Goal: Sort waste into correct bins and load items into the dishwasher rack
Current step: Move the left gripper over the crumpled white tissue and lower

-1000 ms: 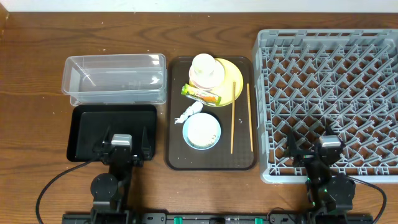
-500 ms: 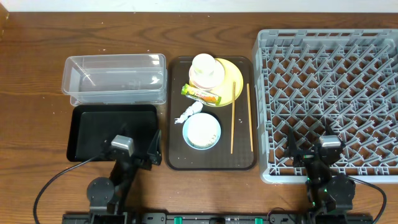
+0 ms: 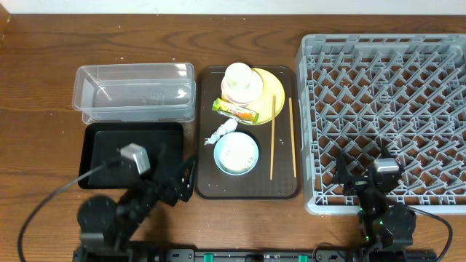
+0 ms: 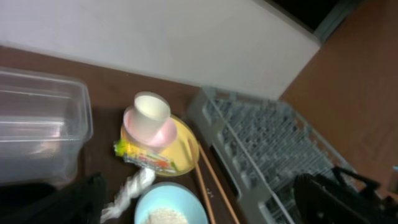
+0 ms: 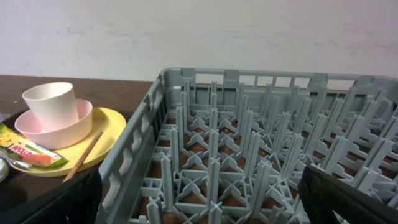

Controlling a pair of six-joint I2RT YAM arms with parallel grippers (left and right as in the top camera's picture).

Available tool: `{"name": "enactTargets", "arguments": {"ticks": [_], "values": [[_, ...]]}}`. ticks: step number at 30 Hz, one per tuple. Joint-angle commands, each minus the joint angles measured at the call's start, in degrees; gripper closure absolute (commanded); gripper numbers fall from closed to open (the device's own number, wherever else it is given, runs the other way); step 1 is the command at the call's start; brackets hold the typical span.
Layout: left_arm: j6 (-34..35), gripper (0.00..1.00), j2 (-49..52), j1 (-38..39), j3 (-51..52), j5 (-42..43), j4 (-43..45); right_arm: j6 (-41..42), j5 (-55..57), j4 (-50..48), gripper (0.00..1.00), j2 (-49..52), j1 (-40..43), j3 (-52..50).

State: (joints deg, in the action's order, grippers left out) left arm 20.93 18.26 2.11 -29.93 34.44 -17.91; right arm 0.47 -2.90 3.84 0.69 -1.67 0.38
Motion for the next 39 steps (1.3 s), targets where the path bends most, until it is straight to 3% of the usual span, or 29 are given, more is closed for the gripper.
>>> {"name": "enactTargets", "arguments": {"ticks": [1, 6, 15, 23, 24, 26, 34, 39], "values": [[0.1, 0.02, 9.5, 0.2, -8.8, 4.8, -5.9, 0.8, 0.5, 0.2, 0.01, -0.3, 0.0, -0.1], [-2.4, 0.02, 23.1, 0.2, -18.2, 10.4, -17.6, 0.8, 0.5, 0.2, 0.01, -0.3, 0.0, -0.1], [0.8, 0.02, 35.9, 0.2, -18.8, 24.6, -17.2, 0.8, 0.5, 0.2, 0.01, -0.3, 0.0, -0.1], [0.8, 0.56, 37.9, 0.2, -18.0, 24.4, -18.6, 0.8, 0.5, 0.2, 0.01, -0.3, 0.0, -0.1], [0.8, 0.72, 37.9, 0.2, -18.0, 23.5, -19.0, 0.8, 0.5, 0.2, 0.01, -0.3, 0.0, -0.1], [0.8, 0.94, 37.9, 0.2, -18.0, 20.9, -19.6, 0.8, 0.5, 0.2, 0.01, -0.3, 0.0, -0.1], [0.9, 0.94, 37.9, 5.1, -18.0, 6.9, -22.6, 0.8, 0.5, 0.2, 0.01, -0.3, 0.0, -0.1], [7.0, 0.94, 37.9, 12.0, -18.0, -4.1, -22.3, 0.8, 0.5, 0.2, 0.01, -0.3, 0.0, -0.1]]}}
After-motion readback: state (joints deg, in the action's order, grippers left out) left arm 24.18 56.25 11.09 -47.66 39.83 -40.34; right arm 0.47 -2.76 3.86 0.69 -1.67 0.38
